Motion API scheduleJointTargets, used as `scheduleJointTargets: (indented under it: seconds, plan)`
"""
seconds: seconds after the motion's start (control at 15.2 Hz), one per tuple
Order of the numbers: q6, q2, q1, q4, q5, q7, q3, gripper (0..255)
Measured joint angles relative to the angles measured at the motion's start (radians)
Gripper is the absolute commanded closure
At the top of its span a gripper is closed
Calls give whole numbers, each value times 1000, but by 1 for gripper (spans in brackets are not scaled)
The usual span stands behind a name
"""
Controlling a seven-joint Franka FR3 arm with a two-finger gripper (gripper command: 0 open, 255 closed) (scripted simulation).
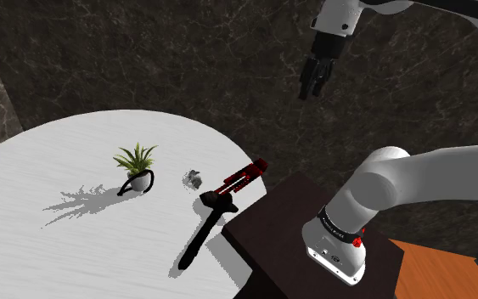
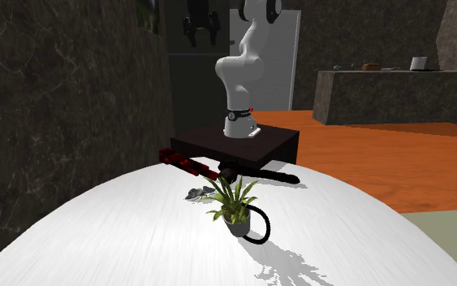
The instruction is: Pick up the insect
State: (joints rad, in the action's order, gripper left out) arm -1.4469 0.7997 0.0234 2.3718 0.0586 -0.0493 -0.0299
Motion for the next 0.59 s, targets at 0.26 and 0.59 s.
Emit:
scheduleJointTargets:
  seconds: [0.26, 0.59]
  plan:
    - [-79, -21, -5, 54, 14, 13, -16, 0]
    - [-258, -87, -19, 152, 49, 43, -57, 0]
